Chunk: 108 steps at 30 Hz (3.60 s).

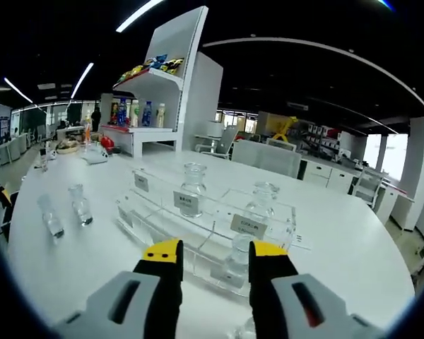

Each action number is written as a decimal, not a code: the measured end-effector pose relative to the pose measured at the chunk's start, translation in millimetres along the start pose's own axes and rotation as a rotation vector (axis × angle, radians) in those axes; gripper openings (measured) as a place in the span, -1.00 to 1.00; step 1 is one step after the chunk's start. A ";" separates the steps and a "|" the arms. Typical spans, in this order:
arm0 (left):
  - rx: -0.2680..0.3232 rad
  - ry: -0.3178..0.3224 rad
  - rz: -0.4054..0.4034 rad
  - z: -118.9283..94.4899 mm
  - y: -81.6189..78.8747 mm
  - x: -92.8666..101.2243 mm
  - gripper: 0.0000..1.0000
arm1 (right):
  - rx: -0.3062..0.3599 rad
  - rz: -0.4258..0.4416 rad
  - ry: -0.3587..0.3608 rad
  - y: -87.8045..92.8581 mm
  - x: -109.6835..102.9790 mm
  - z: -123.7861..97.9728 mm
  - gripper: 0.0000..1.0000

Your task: Identify the label on the chemical reagent bottle, grasp the chemical reagent bottle, and place it in the designated position on the reagent rack

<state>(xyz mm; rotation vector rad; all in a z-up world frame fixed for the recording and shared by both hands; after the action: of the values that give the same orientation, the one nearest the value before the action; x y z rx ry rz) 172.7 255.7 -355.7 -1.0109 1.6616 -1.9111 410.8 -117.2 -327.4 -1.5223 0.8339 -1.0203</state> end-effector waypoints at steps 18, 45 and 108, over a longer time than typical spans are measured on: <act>0.000 0.003 -0.003 3.2 0.5 0.9 -0.06 | 0.042 0.017 -0.055 -10.2 -17.6 -36.1 -0.27; -0.004 0.009 0.004 10.7 -1.7 2.0 -0.05 | 0.096 0.077 -0.072 -10.2 -15.6 -73.9 -0.24; 0.000 0.023 0.016 22.8 -4.3 3.5 -0.03 | 0.123 0.077 -0.089 0.3 -33.7 -147.1 -0.23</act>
<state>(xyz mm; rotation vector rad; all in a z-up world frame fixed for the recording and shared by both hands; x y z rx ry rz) 188.0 238.8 -350.1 -0.9762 1.6775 -1.9197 262.2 -143.2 -324.5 -1.4101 0.7481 -0.9245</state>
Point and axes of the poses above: the point that each gripper's makers call its tool centre point, and the gripper's own axes: z roughly forward along the fingers, x roughly to its right, y roughly out of its underside, the point moved 7 cm from there along -z, roughly backward along the fingers, and after that the axes turned 13 degrees about x, right-handed, at the moved point
